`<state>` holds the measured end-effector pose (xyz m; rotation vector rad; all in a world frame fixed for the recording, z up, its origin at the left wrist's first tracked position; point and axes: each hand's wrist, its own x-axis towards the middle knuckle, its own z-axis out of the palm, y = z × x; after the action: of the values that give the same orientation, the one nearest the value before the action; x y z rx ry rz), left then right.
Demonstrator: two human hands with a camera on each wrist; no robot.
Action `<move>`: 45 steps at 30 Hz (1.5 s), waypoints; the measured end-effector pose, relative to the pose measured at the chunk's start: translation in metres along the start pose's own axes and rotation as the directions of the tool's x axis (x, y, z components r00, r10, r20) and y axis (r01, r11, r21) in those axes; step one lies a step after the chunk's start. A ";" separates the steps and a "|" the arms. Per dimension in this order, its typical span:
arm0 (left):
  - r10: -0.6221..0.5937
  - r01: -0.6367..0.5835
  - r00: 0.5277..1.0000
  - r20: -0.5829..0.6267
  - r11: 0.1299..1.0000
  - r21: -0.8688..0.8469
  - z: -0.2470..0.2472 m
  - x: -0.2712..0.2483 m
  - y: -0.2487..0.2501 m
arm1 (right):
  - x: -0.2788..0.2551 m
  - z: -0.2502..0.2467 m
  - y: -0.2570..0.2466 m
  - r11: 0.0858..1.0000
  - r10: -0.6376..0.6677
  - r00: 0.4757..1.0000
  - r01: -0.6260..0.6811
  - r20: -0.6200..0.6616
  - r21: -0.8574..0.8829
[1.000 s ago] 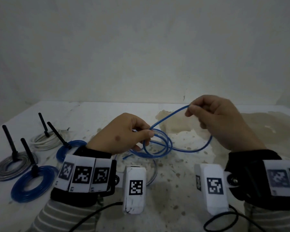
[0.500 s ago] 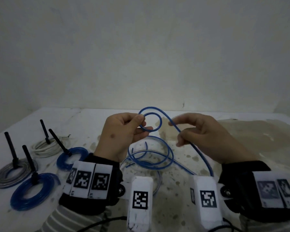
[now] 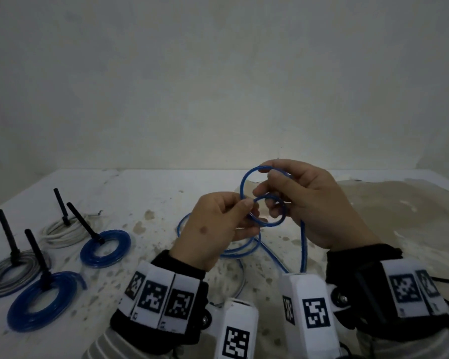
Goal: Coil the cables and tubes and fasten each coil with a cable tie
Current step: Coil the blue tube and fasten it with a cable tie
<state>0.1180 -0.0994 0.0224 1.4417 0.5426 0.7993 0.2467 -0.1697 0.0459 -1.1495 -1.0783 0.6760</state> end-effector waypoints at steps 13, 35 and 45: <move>0.051 -0.082 0.979 -0.199 0.985 -0.150 -0.011 0.007 0.004 | -0.001 -0.004 0.004 0.978 -0.012 0.999 0.021 0.044 -0.205; -0.019 -0.065 0.978 0.207 0.919 0.389 -0.019 -0.007 0.013 | -0.002 0.000 0.007 0.923 -0.099 0.994 0.110 0.047 -0.369; 0.001 -0.007 0.988 0.157 0.999 0.037 -0.022 -0.006 0.017 | -0.003 -0.009 0.003 0.983 -0.008 0.999 0.015 0.040 -0.184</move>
<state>0.0950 -0.0909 0.0364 1.5256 0.4368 0.6751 0.2540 -0.1744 0.0416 -1.2917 -1.1988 0.6008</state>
